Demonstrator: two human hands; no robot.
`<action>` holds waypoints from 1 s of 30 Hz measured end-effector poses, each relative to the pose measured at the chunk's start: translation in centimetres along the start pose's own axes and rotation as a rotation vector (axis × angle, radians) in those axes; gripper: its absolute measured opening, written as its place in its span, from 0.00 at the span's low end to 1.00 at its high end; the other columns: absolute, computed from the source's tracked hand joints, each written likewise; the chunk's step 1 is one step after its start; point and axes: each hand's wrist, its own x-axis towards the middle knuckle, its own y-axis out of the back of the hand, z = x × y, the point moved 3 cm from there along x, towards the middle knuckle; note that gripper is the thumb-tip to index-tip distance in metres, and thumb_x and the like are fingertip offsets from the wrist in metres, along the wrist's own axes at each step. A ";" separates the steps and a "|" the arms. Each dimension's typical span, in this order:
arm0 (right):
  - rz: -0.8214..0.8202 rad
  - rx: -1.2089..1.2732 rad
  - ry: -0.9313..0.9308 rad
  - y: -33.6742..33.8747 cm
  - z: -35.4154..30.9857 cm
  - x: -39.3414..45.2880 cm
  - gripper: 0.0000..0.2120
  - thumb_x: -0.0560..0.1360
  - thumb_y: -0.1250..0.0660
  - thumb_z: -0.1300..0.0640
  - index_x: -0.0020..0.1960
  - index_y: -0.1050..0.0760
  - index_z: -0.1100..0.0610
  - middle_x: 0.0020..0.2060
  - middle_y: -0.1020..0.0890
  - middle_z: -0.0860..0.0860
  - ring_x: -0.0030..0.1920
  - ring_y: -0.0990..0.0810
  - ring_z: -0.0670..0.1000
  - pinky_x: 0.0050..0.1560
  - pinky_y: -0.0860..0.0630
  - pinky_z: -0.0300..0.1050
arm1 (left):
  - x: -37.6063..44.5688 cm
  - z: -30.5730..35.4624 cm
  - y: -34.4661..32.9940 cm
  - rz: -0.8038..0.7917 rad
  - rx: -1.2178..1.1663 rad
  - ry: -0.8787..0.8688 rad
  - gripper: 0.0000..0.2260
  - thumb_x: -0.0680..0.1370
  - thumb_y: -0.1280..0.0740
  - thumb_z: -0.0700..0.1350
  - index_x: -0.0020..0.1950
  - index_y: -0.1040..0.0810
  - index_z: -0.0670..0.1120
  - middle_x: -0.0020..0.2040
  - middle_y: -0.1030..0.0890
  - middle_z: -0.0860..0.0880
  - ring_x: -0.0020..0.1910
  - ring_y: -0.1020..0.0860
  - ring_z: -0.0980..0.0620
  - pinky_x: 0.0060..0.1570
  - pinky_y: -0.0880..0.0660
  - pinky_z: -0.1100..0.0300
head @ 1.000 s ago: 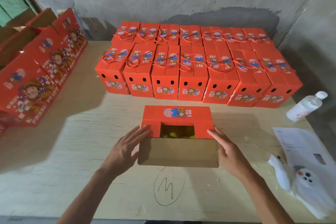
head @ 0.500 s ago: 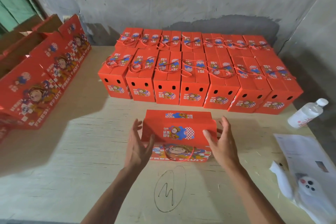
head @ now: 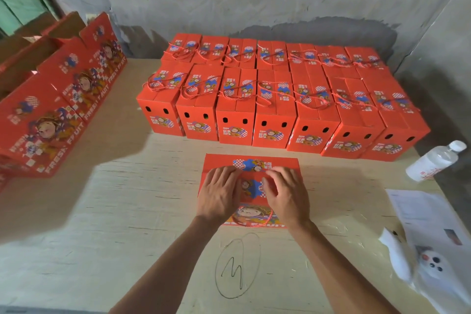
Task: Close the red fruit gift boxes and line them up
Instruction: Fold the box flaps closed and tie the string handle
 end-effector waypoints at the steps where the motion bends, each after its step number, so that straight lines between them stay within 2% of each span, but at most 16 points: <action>1: 0.008 -0.007 0.006 -0.1 -0.1 0.0 0.10 0.79 0.29 0.51 0.54 0.16 0.57 0.51 0.17 0.49 0.49 0.23 0.52 0.48 0.24 0.46 | 0.0 0.0 0.0 0.008 0.007 -0.007 0.11 0.83 0.38 0.45 0.61 0.19 0.43 0.57 0.19 0.47 0.54 0.22 0.44 0.57 0.26 0.48; 5: 0.026 -0.027 0.033 -0.1 -0.4 0.1 0.09 0.82 0.32 0.53 0.51 0.17 0.58 0.46 0.18 0.51 0.45 0.23 0.54 0.43 0.24 0.51 | -0.2 0.2 0.1 0.032 0.033 -0.029 0.14 0.82 0.41 0.44 0.62 0.20 0.42 0.57 0.20 0.44 0.53 0.23 0.43 0.56 0.26 0.49; 9: 0.015 -0.006 0.069 0.1 -0.4 0.1 0.09 0.82 0.33 0.54 0.49 0.18 0.58 0.43 0.20 0.50 0.44 0.24 0.54 0.41 0.25 0.50 | -0.4 0.2 0.2 0.039 0.018 -0.034 0.12 0.82 0.39 0.44 0.61 0.19 0.42 0.56 0.20 0.45 0.52 0.22 0.43 0.54 0.25 0.49; 12: 0.005 0.043 0.041 0.2 -0.1 0.4 0.08 0.81 0.32 0.55 0.48 0.18 0.58 0.42 0.20 0.50 0.43 0.24 0.52 0.40 0.26 0.47 | 0.2 0.2 0.5 0.058 -0.026 0.009 0.09 0.81 0.34 0.43 0.58 0.17 0.43 0.51 0.19 0.46 0.48 0.23 0.44 0.49 0.25 0.51; 16: 0.003 0.081 0.006 0.3 0.1 0.9 0.08 0.80 0.30 0.55 0.45 0.18 0.59 0.40 0.21 0.49 0.42 0.25 0.52 0.38 0.27 0.47 | 1.1 0.1 0.6 0.065 -0.095 0.119 0.05 0.79 0.29 0.46 0.49 0.16 0.46 0.44 0.19 0.50 0.41 0.26 0.48 0.39 0.27 0.53; 19: -0.022 0.095 0.017 0.2 0.3 1.0 0.09 0.80 0.30 0.56 0.45 0.18 0.60 0.39 0.22 0.50 0.41 0.25 0.52 0.37 0.26 0.47 | 1.9 -0.4 0.4 0.025 -0.126 0.242 0.09 0.79 0.27 0.50 0.43 0.16 0.46 0.40 0.20 0.51 0.39 0.28 0.49 0.35 0.27 0.54; 21: -0.031 0.102 0.035 0.1 0.5 1.3 0.09 0.80 0.29 0.56 0.44 0.18 0.60 0.38 0.23 0.49 0.41 0.26 0.52 0.37 0.26 0.47 | 2.5 -0.6 0.2 -0.013 -0.137 0.260 0.11 0.78 0.26 0.51 0.41 0.16 0.45 0.39 0.21 0.51 0.38 0.28 0.48 0.34 0.26 0.53; 24: -0.050 0.106 0.048 0.0 0.6 1.5 0.09 0.80 0.29 0.56 0.44 0.18 0.59 0.38 0.24 0.49 0.41 0.26 0.51 0.36 0.26 0.47 | 3.0 -1.0 0.2 -0.050 -0.156 0.221 0.11 0.79 0.27 0.50 0.40 0.18 0.45 0.38 0.22 0.51 0.37 0.29 0.49 0.35 0.25 0.51; 26: -0.067 0.092 0.041 -0.1 0.8 1.6 0.10 0.81 0.30 0.54 0.45 0.18 0.59 0.39 0.23 0.48 0.42 0.26 0.51 0.38 0.26 0.48 | 2.8 -1.0 -0.1 -0.070 -0.137 0.200 0.10 0.80 0.29 0.51 0.42 0.18 0.47 0.41 0.22 0.53 0.40 0.27 0.50 0.39 0.25 0.50; 28: -0.084 0.079 0.035 -0.3 0.9 1.5 0.10 0.82 0.32 0.52 0.46 0.18 0.58 0.42 0.22 0.48 0.44 0.25 0.51 0.42 0.25 0.49 | 2.5 -1.2 -0.4 -0.095 -0.105 0.183 0.09 0.81 0.32 0.54 0.47 0.18 0.50 0.47 0.21 0.56 0.45 0.26 0.51 0.45 0.27 0.52; 30: -0.118 0.096 0.031 -0.4 0.9 1.6 0.09 0.82 0.32 0.52 0.50 0.17 0.56 0.51 0.19 0.48 0.50 0.22 0.51 0.48 0.23 0.50 | 2.4 -1.4 -0.7 -0.122 -0.094 0.176 0.08 0.83 0.35 0.56 0.56 0.21 0.54 0.55 0.21 0.58 0.51 0.25 0.51 0.52 0.28 0.53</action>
